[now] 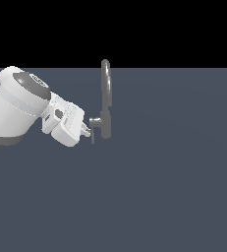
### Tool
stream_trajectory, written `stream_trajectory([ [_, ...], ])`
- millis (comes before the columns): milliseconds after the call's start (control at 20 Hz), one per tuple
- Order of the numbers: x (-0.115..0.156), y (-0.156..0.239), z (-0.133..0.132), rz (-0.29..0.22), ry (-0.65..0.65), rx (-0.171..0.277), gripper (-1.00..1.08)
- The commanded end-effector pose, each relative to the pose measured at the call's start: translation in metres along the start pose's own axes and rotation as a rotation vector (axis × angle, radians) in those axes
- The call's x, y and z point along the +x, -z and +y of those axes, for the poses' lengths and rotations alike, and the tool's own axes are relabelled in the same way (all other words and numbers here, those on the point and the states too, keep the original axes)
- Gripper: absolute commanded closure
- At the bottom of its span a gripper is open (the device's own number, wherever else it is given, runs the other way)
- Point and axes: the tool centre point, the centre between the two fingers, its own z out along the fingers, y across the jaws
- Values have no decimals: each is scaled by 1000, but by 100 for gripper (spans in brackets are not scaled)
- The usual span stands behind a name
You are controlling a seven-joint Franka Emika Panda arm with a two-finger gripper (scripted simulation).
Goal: Turn on the faucet by rotating a designated handle.
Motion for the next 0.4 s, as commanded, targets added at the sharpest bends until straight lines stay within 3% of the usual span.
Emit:
stream_trajectory([
  [0,-7,-23,3,14,13,-23,108],
  [350,-18,-40,-4,16,17,-39,108],
])
